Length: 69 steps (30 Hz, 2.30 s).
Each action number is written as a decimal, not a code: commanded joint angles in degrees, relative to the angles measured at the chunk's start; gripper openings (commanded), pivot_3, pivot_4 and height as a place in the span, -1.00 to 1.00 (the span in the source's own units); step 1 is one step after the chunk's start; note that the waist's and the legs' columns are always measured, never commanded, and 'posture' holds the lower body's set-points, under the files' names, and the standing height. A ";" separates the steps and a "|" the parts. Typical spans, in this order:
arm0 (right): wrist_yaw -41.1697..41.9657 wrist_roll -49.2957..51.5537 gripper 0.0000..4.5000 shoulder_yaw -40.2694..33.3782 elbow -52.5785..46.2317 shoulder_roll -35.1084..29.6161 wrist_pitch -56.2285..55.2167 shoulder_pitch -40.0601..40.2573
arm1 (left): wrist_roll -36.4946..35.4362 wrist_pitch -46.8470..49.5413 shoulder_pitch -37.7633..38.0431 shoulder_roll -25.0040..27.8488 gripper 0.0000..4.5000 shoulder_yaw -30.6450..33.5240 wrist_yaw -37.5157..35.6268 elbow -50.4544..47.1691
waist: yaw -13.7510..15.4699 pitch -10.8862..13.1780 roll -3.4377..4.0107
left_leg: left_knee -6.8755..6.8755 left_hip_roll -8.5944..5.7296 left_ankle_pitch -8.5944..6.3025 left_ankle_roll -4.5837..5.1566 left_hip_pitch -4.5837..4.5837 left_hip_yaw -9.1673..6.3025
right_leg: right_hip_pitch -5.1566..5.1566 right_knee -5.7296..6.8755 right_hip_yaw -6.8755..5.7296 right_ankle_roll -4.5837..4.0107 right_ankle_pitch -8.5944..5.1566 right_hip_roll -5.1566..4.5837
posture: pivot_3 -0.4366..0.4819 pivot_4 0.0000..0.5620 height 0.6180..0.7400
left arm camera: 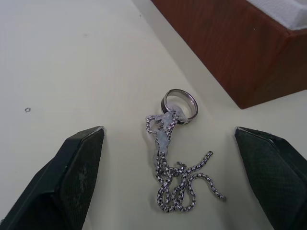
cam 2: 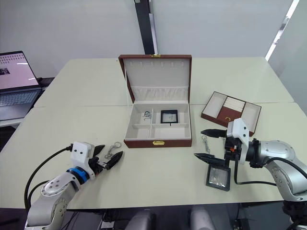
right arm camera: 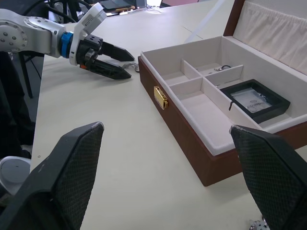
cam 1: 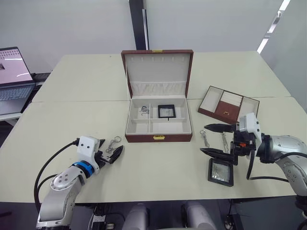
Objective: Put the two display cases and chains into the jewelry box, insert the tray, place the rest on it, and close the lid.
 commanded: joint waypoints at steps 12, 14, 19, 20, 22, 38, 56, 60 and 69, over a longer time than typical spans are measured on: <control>-0.21 0.48 1.00 -1.59 -1.17 -0.81 -0.24 -0.72 | 1.03 0.10 1.16 -0.81 -0.28 -2.19 -1.15 4.80 | 0.04 -0.23 0.28 | -0.02 -0.04 0.00 0.00 0.02 -0.01 | 0.06 -0.06 -0.02 0.01 -0.01 -0.07 | -0.05 -0.47 1.00; -0.27 0.50 1.00 -1.61 -1.22 -0.80 -0.18 -0.67 | 1.02 -0.14 1.05 -0.92 -0.51 -2.22 -1.17 4.92 | 0.04 -0.26 0.31 | -0.02 -0.05 0.00 0.01 0.02 -0.02 | 0.07 -0.07 -0.02 0.01 -0.01 -0.09 | -0.05 -0.47 1.00; -0.27 0.36 1.00 -1.57 -0.78 -0.75 -0.28 -0.81 | 1.02 -1.66 0.69 -1.40 -0.99 -1.95 -1.09 5.52 | 0.05 -0.27 0.32 | -0.02 -0.05 -0.01 0.01 0.02 -0.03 | 0.09 -0.10 -0.04 0.01 -0.01 -0.10 | -0.05 -0.47 1.00; -0.27 0.36 1.00 -1.58 -0.75 -0.73 -0.30 -0.78 | 0.92 -2.34 0.67 -1.69 -0.99 -1.51 -0.87 5.55 | 0.05 -0.27 0.32 | -0.02 -0.05 -0.01 0.01 0.02 -0.03 | 0.10 -0.10 -0.04 0.01 -0.01 -0.10 | -0.05 -0.47 1.00; -0.28 0.36 1.00 -1.58 -0.70 -0.70 -0.32 -0.80 | 0.37 -3.22 0.36 -2.16 -0.99 -0.33 -0.34 5.53 | 0.06 -0.27 0.32 | -0.02 -0.05 -0.01 0.01 0.02 -0.03 | 0.10 -0.11 -0.04 0.01 -0.01 -0.11 | -0.05 -0.47 1.00; -1.99 4.54 1.00 -4.94 -3.66 -1.00 2.70 -2.24 | -11.32 8.64 -4.83 0.52 -0.99 5.82 1.94 -12.83 | 0.06 0.12 -0.34 | -0.01 0.00 0.00 0.00 -0.07 -0.13 | 0.04 -0.11 -0.13 0.01 -0.01 -0.02 | -0.05 -0.47 1.00; -6.55 5.81 1.00 -8.63 -6.01 -1.12 3.50 -0.08 | -16.63 19.09 -19.80 1.53 -0.99 -0.14 5.77 -15.11 | 0.10 0.32 -0.63 | -0.02 -0.02 0.00 0.00 -0.10 -0.12 | 0.03 -0.14 -0.12 0.01 0.00 -0.01 | -0.05 -0.47 1.00; -7.31 6.10 1.00 -9.83 -6.93 -1.43 3.81 1.20 | -14.86 17.33 -19.60 0.28 -0.99 -2.43 5.07 -12.62 | 0.03 0.34 -0.64 | -0.04 0.00 0.00 0.00 -0.10 -0.11 | 0.00 -0.15 -0.11 0.01 0.00 0.01 | -0.05 -0.47 1.00; -8.49 6.32 1.00 -10.98 -8.13 -1.35 4.32 2.70 | -12.48 14.48 -19.25 -0.74 -0.99 -4.36 3.57 -9.24 | 0.11 0.36 -0.68 | -0.03 -0.01 0.00 0.00 -0.12 -0.12 | 0.01 -0.16 -0.11 0.01 0.00 0.00 | -0.05 -0.47 1.00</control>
